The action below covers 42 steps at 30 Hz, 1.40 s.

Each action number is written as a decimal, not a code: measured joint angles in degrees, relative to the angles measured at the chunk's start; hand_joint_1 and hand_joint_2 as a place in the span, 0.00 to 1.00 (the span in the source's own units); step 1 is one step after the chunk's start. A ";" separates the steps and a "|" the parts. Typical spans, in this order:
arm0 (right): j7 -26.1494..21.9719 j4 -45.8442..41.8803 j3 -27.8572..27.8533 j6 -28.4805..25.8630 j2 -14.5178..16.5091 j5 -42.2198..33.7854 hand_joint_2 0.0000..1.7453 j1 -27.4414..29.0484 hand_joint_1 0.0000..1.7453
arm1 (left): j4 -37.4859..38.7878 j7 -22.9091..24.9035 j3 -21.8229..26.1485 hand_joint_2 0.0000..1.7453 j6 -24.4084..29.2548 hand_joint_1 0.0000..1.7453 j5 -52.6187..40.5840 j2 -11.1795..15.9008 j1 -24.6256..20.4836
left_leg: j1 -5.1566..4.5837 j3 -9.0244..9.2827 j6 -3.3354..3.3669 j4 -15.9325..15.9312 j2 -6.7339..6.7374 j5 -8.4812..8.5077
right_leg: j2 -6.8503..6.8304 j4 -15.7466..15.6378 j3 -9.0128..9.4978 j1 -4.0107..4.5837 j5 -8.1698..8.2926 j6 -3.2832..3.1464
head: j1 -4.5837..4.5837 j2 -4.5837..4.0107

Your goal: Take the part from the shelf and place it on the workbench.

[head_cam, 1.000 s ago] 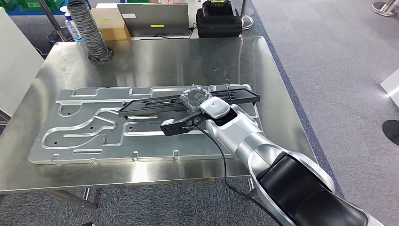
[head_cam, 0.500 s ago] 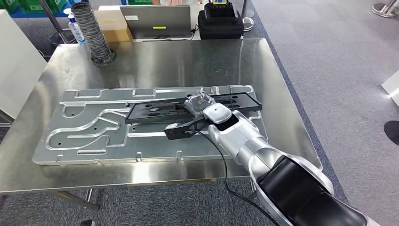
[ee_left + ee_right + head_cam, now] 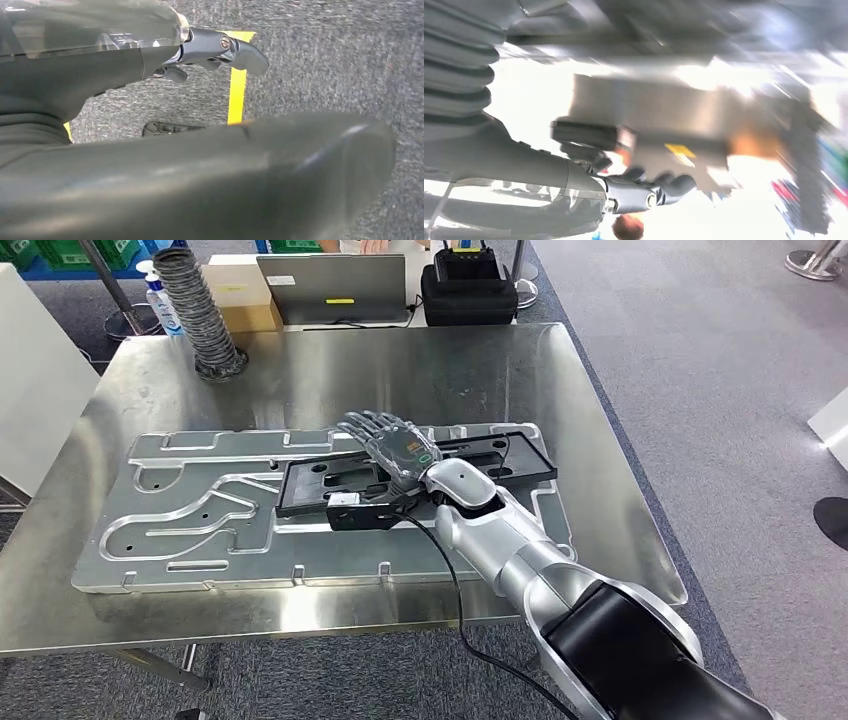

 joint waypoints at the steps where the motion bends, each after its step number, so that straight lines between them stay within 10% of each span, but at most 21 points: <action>1: -0.84 -0.75 -1.04 -0.28 0.02 -0.94 0.00 -0.10 0.00 | 0.00 0.02 0.00 0.00 -0.05 0.00 -0.03 -0.01 -0.01 | 0.01 0.00 0.38 -0.10 -0.01 0.10 | -0.01 0.17 -0.01 -0.10 -0.19 0.32 | 0.01 0.00; 6: -6.19 -3.82 -5.15 -0.71 -0.02 -7.12 0.00 0.22 0.00 | 0.00 0.11 0.02 0.00 -0.31 0.00 -0.34 0.02 -0.07 | -0.05 -0.10 1.64 -0.33 0.06 0.37 | -0.04 13.70 -6.22 -0.39 -7.36 1.31 | 0.01 0.00; 8: -9.56 -5.41 -6.77 -0.78 -0.10 -11.57 0.00 0.65 0.00 | 0.00 0.21 0.03 0.00 -0.41 0.00 -0.50 0.02 -0.07 | -0.25 -0.14 1.71 -0.31 0.06 0.37 | -0.03 17.06 -7.90 -0.38 -7.71 1.19 | 0.01 0.00; 13: -12.24 -23.45 -10.99 -3.66 -6.17 -23.51 0.00 3.60 0.00 | 0.00 -0.09 0.98 0.00 -0.98 0.00 0.77 -0.14 0.16 | -0.73 -0.16 1.45 -0.21 -0.44 0.38 | -0.24 1.32 -0.29 0.54 -0.53 -0.97 | 0.01 0.00; 18: -9.73 -43.04 -17.39 -12.99 -16.50 -18.49 0.00 8.60 0.00 | -0.02 -2.66 3.38 0.00 -1.97 0.00 3.48 0.08 2.11 | -0.61 -0.48 0.32 1.11 -0.25 -1.12 | -0.45 -1.91 1.45 0.13 0.28 -1.36 | -0.05 0.00; 23: -13.26 -62.88 -31.38 -19.98 -27.12 -17.69 0.00 29.86 0.00 | -0.02 -4.44 6.36 0.00 -2.40 0.00 5.06 0.21 3.68 | -0.22 -5.38 -0.59 14.05 0.13 -7.59 | -1.84 -2.44 2.54 -0.04 0.19 -1.14 | -0.08 0.00; 28: -20.07 -74.57 -47.93 -19.26 -28.81 -20.38 0.00 48.64 0.00 | -0.03 -4.39 8.39 0.00 -2.15 0.00 5.28 0.34 4.81 | -0.14 2.06 -0.08 0.53 0.05 -2.25 | -1.23 -0.73 1.47 -0.32 -0.52 -0.03 | -0.08 0.00; 32: -17.35 -78.05 -54.18 -18.10 -28.81 -17.79 0.00 56.73 0.00 | -0.03 -4.21 9.18 0.00 -1.86 0.00 4.73 0.34 4.15 | -0.36 2.28 1.59 -0.66 0.15 -1.42 | -0.73 -0.47 1.25 -0.53 -0.57 1.42 | -0.07 0.00; 38: -18.72 -74.42 -60.64 -18.05 -24.01 -17.26 0.00 65.99 0.00 | -0.04 -4.23 9.70 0.00 -2.39 0.00 3.06 0.34 4.11 | -0.47 -0.37 2.68 -1.16 0.26 1.16 | -0.34 14.55 -2.96 -0.83 -11.36 2.26 | -0.07 0.00; 42: -19.68 -71.19 -65.00 -16.39 -20.66 -16.14 0.00 67.30 0.00 | -0.04 -3.57 9.75 0.00 -2.43 0.00 1.93 0.19 4.05 | -0.72 -2.71 1.98 -0.72 0.28 3.03 | -0.34 3.39 6.11 -0.73 -7.11 1.53 | -0.07 0.00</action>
